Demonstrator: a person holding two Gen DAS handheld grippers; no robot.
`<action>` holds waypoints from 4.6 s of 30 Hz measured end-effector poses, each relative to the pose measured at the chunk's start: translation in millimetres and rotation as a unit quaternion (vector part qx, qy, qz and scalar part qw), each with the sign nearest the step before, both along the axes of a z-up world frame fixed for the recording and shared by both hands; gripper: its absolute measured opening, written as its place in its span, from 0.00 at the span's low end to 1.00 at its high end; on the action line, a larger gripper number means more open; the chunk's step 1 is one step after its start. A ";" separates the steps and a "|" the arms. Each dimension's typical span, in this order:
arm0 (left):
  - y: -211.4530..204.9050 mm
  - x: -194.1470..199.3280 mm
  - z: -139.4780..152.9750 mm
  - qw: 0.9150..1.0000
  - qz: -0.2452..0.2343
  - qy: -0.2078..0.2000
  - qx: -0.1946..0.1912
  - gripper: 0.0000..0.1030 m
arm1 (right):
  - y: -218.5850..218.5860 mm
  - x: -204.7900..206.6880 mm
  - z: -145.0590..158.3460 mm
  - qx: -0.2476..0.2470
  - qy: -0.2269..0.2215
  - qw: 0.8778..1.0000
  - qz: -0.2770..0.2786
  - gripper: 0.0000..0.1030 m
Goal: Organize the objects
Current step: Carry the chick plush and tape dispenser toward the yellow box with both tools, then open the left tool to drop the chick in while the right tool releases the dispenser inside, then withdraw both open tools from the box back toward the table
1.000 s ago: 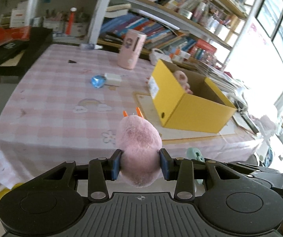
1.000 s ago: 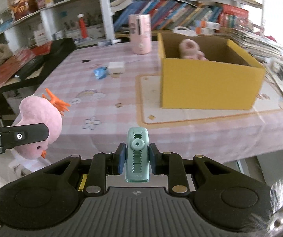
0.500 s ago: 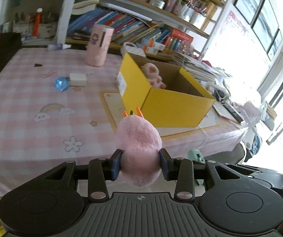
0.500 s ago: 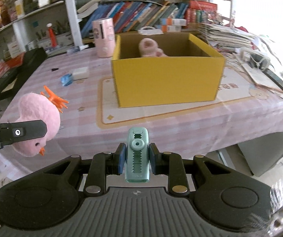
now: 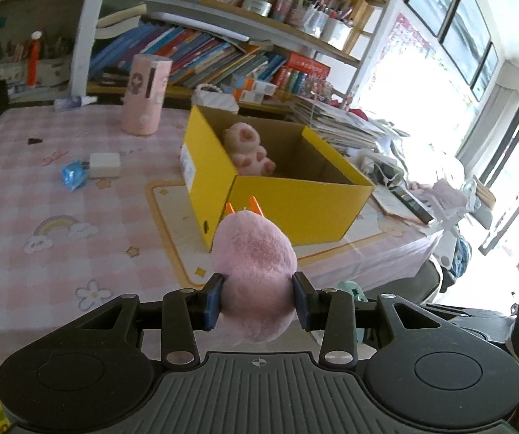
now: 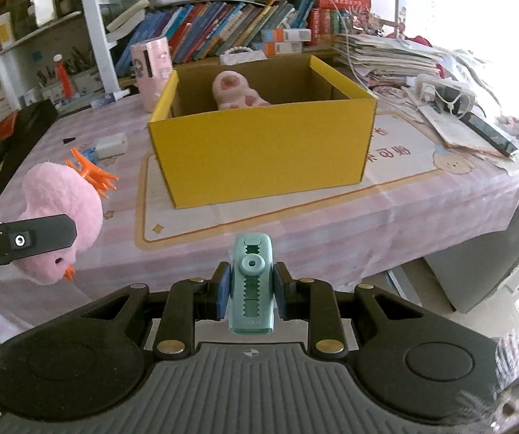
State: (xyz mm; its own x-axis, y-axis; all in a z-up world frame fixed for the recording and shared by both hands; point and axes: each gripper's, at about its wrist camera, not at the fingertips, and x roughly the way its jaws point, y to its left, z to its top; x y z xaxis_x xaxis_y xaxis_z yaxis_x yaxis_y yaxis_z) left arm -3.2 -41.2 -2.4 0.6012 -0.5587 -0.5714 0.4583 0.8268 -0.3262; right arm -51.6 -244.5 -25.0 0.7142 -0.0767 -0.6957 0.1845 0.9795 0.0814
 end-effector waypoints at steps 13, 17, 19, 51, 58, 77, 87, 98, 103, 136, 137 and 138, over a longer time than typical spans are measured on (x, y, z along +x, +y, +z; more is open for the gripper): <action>-29.0 25.3 18.2 0.999 -0.006 -0.049 -0.006 0.37 | -31.9 23.4 17.0 0.010 -0.042 0.999 -0.020 0.23; -40.0 42.3 25.1 0.998 0.002 -0.065 -0.006 0.37 | -47.6 43.7 33.3 0.007 -0.069 0.997 -0.020 0.23; -46.9 52.8 28.2 0.997 0.008 -0.073 -0.007 0.37 | -56.1 57.1 41.8 0.005 -0.082 0.996 -0.016 0.23; -129.2 153.1 -7.7 0.991 0.104 -0.007 0.087 0.37 | -103.7 220.3 3.3 -0.047 -0.026 0.982 0.180 0.23; -144.3 155.7 -11.4 0.989 0.093 -0.008 0.117 0.38 | -104.4 231.5 -9.1 -0.040 0.000 0.978 0.203 0.23; -140.6 141.4 -1.2 0.987 0.126 -0.032 0.091 0.59 | -109.0 234.1 -10.5 -0.018 0.005 0.978 0.207 0.23; -129.1 118.8 12.6 0.985 0.141 -0.072 0.067 0.79 | -113.1 207.5 6.0 -0.025 -0.037 0.986 0.162 0.48; -97.4 89.5 19.7 0.985 0.143 -0.092 0.039 0.86 | -100.3 162.4 27.1 -0.051 -0.089 0.990 0.092 0.75; -80.5 73.2 20.3 0.985 0.136 -0.096 0.034 0.89 | -94.0 135.2 36.1 -0.062 -0.117 0.991 0.034 0.84; 29.8 -18.1 -15.7 0.978 0.153 -0.007 0.143 0.97 | 24.6 19.5 -11.2 -0.033 0.018 0.999 0.000 1.00; 32.4 -19.3 -15.8 0.977 0.156 -0.006 0.143 0.97 | 28.5 19.0 -11.5 -0.035 0.021 0.999 0.004 1.00; 35.0 -20.2 -15.7 0.977 0.158 -0.005 0.143 0.97 | 32.3 18.6 -11.8 -0.037 0.023 0.999 0.008 1.00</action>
